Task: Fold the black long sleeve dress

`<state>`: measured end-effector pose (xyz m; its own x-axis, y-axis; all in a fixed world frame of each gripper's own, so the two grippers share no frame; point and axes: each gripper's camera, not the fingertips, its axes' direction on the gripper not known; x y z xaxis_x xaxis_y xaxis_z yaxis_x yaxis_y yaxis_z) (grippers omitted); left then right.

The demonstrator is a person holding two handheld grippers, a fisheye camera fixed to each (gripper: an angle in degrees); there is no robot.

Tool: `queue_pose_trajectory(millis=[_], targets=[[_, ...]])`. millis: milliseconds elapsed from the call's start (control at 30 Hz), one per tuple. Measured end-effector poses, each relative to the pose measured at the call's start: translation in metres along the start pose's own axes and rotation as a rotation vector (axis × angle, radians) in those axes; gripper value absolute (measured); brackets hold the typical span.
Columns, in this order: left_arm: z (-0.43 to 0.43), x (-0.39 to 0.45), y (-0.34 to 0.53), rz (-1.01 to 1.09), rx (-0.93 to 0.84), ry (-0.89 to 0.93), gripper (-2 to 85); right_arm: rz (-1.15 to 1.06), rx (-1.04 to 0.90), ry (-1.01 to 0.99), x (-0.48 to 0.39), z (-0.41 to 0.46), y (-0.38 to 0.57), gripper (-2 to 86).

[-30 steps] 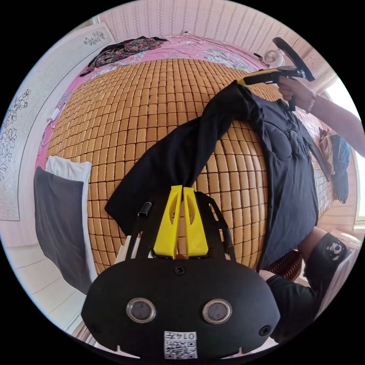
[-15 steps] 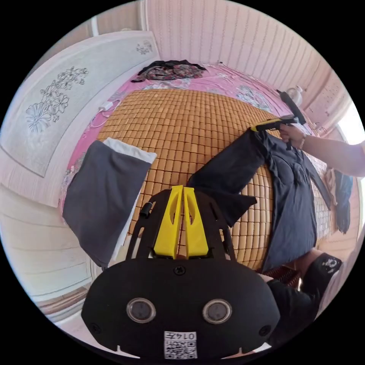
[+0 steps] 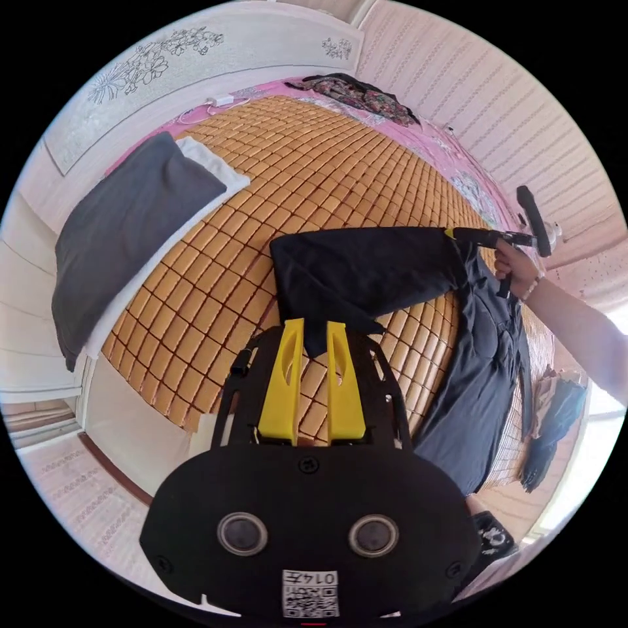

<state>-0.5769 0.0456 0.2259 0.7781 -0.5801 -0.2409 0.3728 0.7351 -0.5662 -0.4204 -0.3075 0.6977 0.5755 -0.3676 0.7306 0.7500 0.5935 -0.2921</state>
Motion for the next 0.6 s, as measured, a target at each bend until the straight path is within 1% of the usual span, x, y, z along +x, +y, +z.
queue_pose_trajectory(millis=[67, 133, 167, 300, 367, 433, 500, 600], targets=[[0.004, 0.000, -0.003, 0.033, -0.005, -0.012, 3.7, -0.005, -0.003, 0.006, -0.001, 0.001, 0.002, -0.7], [0.002, 0.001, -0.012, 0.108, -0.063, -0.007, 0.2, -0.016, -0.009, 0.014, -0.003, 0.001, 0.005, -0.7], [0.000, 0.000, -0.014, 0.121, -0.072, -0.009, -0.1, -0.025, -0.014, 0.021, -0.004, 0.001, 0.006, -0.7], [-0.040, -0.019, -0.024, 0.164, -0.036, -0.076, -0.9, -0.045, -0.030, 0.040, -0.007, 0.002, 0.012, -0.7], [-0.056, -0.037, -0.030, 0.157, -0.033, -0.138, -1.0, -0.049, -0.034, 0.043, -0.007, 0.003, 0.016, -0.7], [-0.070, -0.066, -0.036, 0.102, 0.019, -0.218, -0.9, -0.049, -0.035, 0.044, -0.007, 0.003, 0.020, -0.7], [-0.073, -0.087, -0.040, 0.029, 0.030, -0.240, -0.9, -0.045, -0.031, 0.045, -0.007, 0.004, 0.026, -0.7], [-0.077, -0.101, -0.040, -0.045, 0.062, -0.193, -0.6, -0.036, -0.018, 0.046, -0.006, 0.004, 0.036, -0.6]])
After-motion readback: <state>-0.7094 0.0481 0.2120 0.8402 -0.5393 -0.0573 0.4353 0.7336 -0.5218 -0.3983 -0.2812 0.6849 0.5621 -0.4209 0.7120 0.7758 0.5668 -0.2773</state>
